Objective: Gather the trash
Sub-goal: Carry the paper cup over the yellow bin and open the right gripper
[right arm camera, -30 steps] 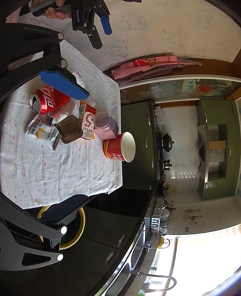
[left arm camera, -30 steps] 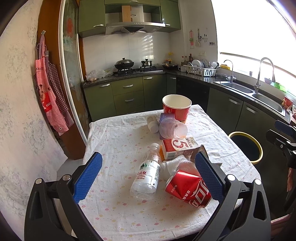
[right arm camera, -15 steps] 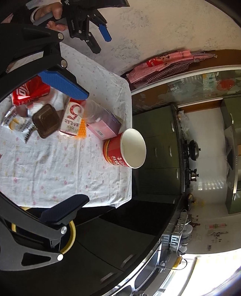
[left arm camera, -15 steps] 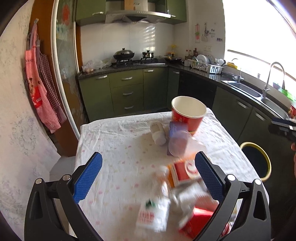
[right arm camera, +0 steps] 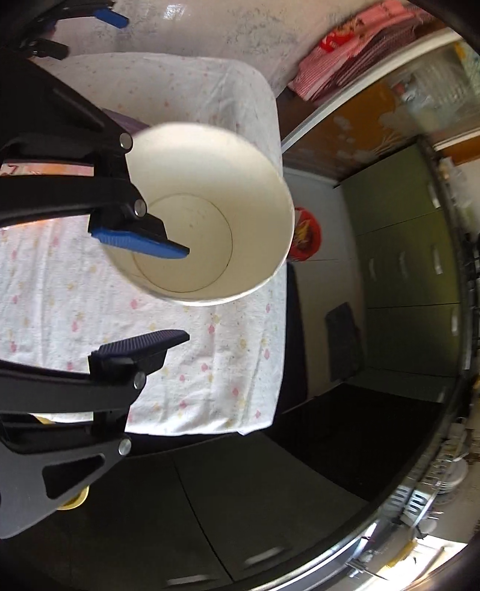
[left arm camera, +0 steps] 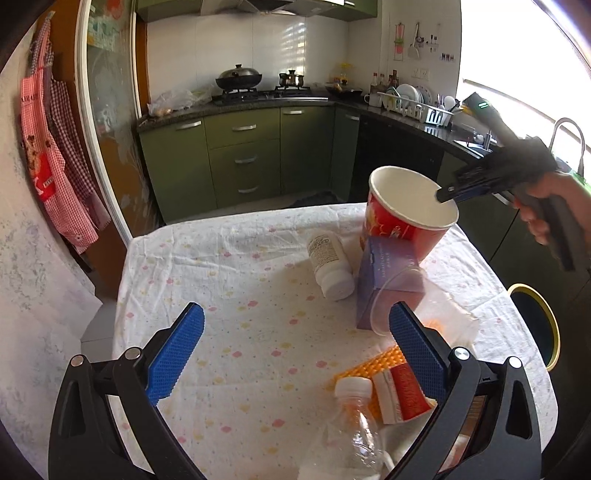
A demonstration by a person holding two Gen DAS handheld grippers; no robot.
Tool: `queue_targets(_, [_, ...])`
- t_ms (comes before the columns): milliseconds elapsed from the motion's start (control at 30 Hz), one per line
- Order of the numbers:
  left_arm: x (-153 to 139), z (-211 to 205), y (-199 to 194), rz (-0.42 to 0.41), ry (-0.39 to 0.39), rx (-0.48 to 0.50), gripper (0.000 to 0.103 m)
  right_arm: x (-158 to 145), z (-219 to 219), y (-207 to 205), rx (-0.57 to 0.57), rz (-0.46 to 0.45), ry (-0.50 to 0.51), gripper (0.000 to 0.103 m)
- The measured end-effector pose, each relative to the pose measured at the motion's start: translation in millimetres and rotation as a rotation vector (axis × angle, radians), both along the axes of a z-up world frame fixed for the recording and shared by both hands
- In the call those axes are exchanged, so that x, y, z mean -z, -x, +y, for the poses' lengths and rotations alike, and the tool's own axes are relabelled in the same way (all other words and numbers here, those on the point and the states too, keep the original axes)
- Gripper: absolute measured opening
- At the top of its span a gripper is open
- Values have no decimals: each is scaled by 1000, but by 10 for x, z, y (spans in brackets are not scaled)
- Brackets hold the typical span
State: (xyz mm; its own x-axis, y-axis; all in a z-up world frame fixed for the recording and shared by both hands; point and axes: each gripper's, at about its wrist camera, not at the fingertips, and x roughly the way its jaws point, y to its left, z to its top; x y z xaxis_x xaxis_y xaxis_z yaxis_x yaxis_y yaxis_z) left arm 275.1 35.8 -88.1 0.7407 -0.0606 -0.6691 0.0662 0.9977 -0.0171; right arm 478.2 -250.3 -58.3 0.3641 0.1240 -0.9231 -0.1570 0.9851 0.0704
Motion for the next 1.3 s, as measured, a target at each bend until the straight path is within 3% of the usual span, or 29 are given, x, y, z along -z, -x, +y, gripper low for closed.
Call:
queue_targets(33, [15, 8, 2, 2, 2, 3, 99, 57, 23, -63, 1, 16, 15, 35])
queue_targets(100, [54, 19, -6, 8, 5, 11, 99, 172, 76, -169, 7, 45, 35, 17])
queue_targets(167, [69, 37, 17, 12, 13, 14, 99, 251, 96, -231, 12, 64, 41, 7])
queue_targets(333, [4, 58, 132, 0, 25, 9, 99, 228, -10, -234, 30, 77, -18, 4])
queue_targets(467, [-125, 14, 317, -21, 23, 15, 99, -146, -224, -6, 33, 30, -79, 4])
queue_targets(633, [-311, -152, 626, -62, 5, 46, 99, -725, -827, 625, 64, -40, -149, 4])
queue_targets(767, [-402, -339, 834, -77, -2, 79, 99, -812, -1575, 1221, 161, -47, -120, 4])
queue_targets(900, [-432, -567, 951, -69, -4, 113, 99, -485, -2314, 1634, 287, 2, -65, 5])
queue_targets(1033, [-429, -849, 1017, -50, -23, 140, 99, 91, -2788, 1766, 364, 68, -52, 5])
queue_targets(1300, [-402, -1129, 1001, -11, -75, 148, 99, 1203, -3008, 1566, 391, 205, -77, 5])
